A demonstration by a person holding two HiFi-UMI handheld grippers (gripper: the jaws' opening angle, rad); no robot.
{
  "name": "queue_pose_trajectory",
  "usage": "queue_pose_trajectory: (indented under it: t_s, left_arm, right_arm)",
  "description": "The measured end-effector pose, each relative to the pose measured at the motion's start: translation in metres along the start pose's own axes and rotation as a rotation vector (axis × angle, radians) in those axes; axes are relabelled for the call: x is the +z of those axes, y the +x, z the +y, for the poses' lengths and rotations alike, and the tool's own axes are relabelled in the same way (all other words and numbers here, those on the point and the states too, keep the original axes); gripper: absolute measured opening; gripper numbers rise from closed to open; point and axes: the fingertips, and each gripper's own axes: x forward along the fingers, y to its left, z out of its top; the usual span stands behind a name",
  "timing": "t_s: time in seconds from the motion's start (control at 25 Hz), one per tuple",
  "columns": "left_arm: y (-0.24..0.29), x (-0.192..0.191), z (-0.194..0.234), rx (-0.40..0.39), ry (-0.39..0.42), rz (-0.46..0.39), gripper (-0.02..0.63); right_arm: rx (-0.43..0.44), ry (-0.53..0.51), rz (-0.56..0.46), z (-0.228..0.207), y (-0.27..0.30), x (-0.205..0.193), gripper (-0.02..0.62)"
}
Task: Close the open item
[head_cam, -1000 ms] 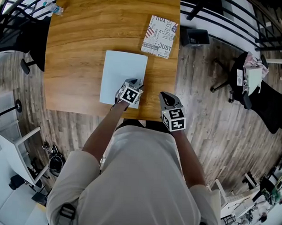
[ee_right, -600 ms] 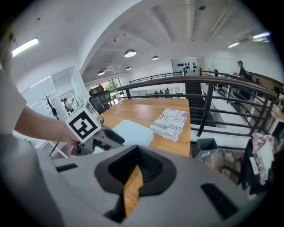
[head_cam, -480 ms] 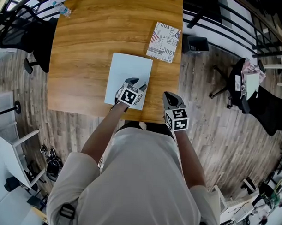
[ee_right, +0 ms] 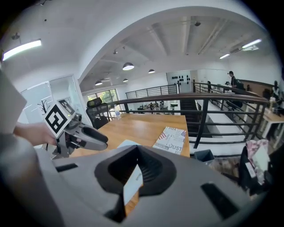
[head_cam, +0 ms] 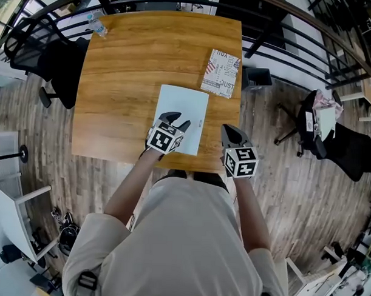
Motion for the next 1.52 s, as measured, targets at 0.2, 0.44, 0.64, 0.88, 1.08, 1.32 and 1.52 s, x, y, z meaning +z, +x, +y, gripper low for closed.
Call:
queue_pose_trajectory:
  t_s: [0.2, 0.44, 0.64, 0.88, 1.08, 1.32, 1.52]
  left_arm:
    - [-0.054, 0.018, -0.004, -0.003, 0.059, -0.068, 0.144]
    - [-0.119, 0.04, 0.0, 0.029, 0.091, -0.218, 0.119]
    - [-0.159, 0.049, 0.006, 0.059, 0.087, -0.291, 0.088]
    - [-0.191, 0.057, 0.006, 0.115, 0.058, -0.354, 0.068]
    - [-0.22, 0.075, 0.0, 0.173, 0.02, -0.502, 0.034]
    - [-0.239, 0.084, -0.002, 0.244, -0.009, -0.584, 0.026]
    - [-0.243, 0.08, -0.004, 0.281, -0.026, -0.584, 0.021]
  right_arm:
    - [-0.013, -0.002, -0.074, 0.021, -0.019, 0.032, 0.003]
    - [-0.023, -0.036, -0.158, 0.05, -0.043, 0.063, 0.003]
    - [-0.01, -0.075, -0.191, 0.062, -0.054, 0.082, 0.003]
    - [0.019, -0.112, -0.236, 0.063, -0.071, 0.099, 0.003]
    - [0.062, -0.149, -0.262, 0.064, -0.084, 0.111, 0.003]
    - [0.09, -0.187, -0.281, 0.058, -0.095, 0.119, 0.003]
    - [0.099, -0.221, -0.307, 0.053, -0.105, 0.126, 0.003]
